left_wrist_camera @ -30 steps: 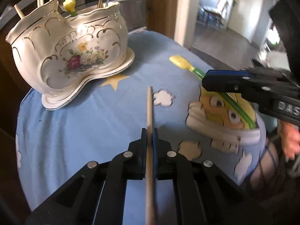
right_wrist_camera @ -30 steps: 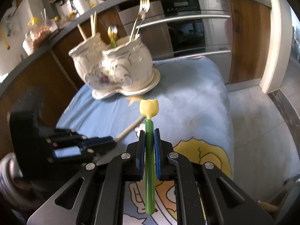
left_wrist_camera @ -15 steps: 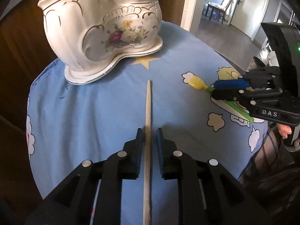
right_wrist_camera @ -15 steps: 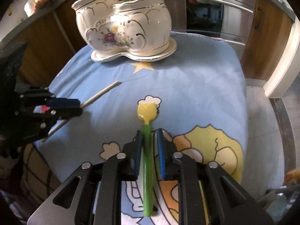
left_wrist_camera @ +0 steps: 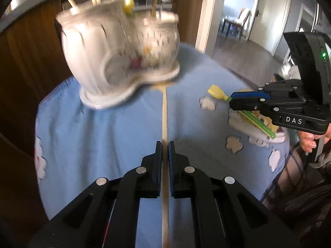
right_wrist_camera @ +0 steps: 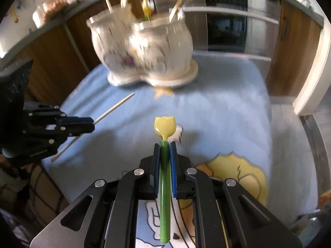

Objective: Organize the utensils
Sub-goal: 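Lift the green utensil and chopstick upright and carry them over the holder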

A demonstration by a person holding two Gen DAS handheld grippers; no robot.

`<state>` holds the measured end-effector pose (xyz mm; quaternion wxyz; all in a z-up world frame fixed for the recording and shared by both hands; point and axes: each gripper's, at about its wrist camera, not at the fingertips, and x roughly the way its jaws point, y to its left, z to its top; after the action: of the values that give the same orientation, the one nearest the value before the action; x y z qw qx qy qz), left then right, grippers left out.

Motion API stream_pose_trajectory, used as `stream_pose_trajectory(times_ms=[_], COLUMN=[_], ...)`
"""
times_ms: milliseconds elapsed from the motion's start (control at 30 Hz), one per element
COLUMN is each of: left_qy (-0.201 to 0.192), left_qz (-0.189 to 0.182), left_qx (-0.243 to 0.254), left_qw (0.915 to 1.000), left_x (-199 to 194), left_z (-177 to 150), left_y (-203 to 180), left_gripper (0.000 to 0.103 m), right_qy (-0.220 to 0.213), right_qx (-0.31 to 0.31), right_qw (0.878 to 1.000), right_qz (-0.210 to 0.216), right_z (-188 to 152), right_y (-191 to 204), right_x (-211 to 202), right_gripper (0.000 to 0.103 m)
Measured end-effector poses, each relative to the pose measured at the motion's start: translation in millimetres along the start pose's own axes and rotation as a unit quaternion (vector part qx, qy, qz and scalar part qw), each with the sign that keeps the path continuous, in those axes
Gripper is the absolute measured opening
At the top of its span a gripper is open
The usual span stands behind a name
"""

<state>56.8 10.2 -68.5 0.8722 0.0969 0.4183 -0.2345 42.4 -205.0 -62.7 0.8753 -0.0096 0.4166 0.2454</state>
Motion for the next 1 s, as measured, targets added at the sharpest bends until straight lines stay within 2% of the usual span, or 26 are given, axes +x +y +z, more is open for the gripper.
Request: stream_pose_trajectory(times_ms=[133,300,400,567,733,900,1000], left_qy=[-0.065,-0.174,-0.245,-0.325,-0.375,-0.386,-0.401], left_qz=[-0.014,-0.01,-0.01,0.002,-0.013,-0.005,0.019], left_qx=[0.008,0.014,-0.007,-0.04,-0.074,-0.101,-0.099], left_qw=[0.9978,0.9846,0.9695,0.945,0.9241,0.9171,0.9107], left_x=[-37,-83,-104,-106,-90,-66,-56], left_z=[9,41,69,110,136,148,144], left_y=[5,14,32,54,73,88,89], left_gripper=[0.006,0.006,0.006,0.006,0.006,0.006,0.006], right_qy=[-0.057,-0.139,-0.185,-0.248,-0.279,-0.295,-0.308], right_qx=[-0.003,0.006,0.019,0.048,0.08,0.102,0.096], right_qw=[0.998,0.99,0.982,0.967,0.956,0.949,0.946], right_qz=[0.0,-0.007,-0.005,0.01,0.039,0.047,0.04], right_z=[15,55,80,125,155,167,166], right_y=[4,6,7,0,-12,-19,-16], right_x=[-22,-42,-48,-46,-26,3,14], right_gripper=[0.01,0.01,0.01,0.01,0.01,0.01,0.01])
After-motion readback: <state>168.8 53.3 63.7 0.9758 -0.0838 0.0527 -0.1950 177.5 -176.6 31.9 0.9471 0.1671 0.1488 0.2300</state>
